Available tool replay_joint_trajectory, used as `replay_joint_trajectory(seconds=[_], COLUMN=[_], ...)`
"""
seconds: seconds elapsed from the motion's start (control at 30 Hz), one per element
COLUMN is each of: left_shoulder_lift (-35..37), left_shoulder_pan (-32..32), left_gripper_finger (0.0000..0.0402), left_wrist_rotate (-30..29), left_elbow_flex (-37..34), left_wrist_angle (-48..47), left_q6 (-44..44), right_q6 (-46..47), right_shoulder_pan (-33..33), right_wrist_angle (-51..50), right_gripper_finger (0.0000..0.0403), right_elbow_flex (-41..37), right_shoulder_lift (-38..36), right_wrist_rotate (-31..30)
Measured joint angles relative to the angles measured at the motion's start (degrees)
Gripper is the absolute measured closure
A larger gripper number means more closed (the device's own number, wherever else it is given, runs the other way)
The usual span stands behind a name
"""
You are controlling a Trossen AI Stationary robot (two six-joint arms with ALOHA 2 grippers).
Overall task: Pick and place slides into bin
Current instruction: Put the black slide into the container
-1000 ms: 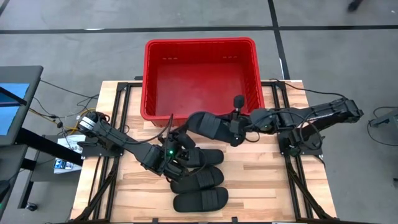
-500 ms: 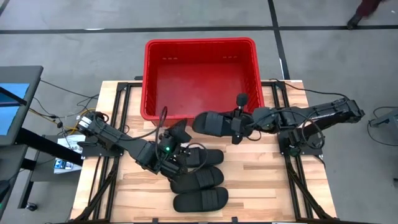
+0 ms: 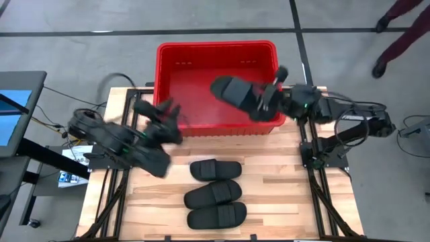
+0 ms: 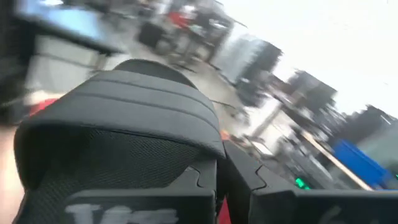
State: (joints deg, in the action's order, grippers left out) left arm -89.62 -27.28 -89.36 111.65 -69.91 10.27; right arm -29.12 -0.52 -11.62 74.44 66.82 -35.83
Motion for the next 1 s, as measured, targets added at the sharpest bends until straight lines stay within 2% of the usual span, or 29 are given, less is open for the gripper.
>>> replay_joint_trajectory(seconds=[0.1,0.27,0.4,0.67,1.0], left_shoulder_lift=[4.84,12.36,16.20,20.18,24.59], left_shoulder_pan=[0.12,0.34,0.06,-1.74,-1.74], left_gripper_finger=[0.0257,0.0258,0.0258,0.0258,0.0258], left_wrist_rotate=[3.30,11.37,12.49,10.81,9.55], left_elbow_flex=[0.01,-0.01,-0.96,-7.36,-16.37], left_wrist_angle=[-2.76,-13.52,-19.94,-20.06,-20.08], left_q6=[-11.21,-29.54,-39.83,-41.11,-41.30], right_q6=[4.21,13.16,18.61,27.74,37.50], right_shoulder_pan=[-4.96,-13.54,-19.87,-29.32,-34.36], right_wrist_angle=[0.35,-0.49,-3.05,-14.32,-21.57], right_gripper_finger=[0.0403,0.0403,0.0403,0.0403,0.0403], right_elbow_flex=[3.79,7.39,9.96,15.82,17.79], right_shoulder_lift=[1.07,2.49,4.82,13.64,23.82], right_wrist_rotate=[-0.48,-0.31,-0.32,0.00,2.83])
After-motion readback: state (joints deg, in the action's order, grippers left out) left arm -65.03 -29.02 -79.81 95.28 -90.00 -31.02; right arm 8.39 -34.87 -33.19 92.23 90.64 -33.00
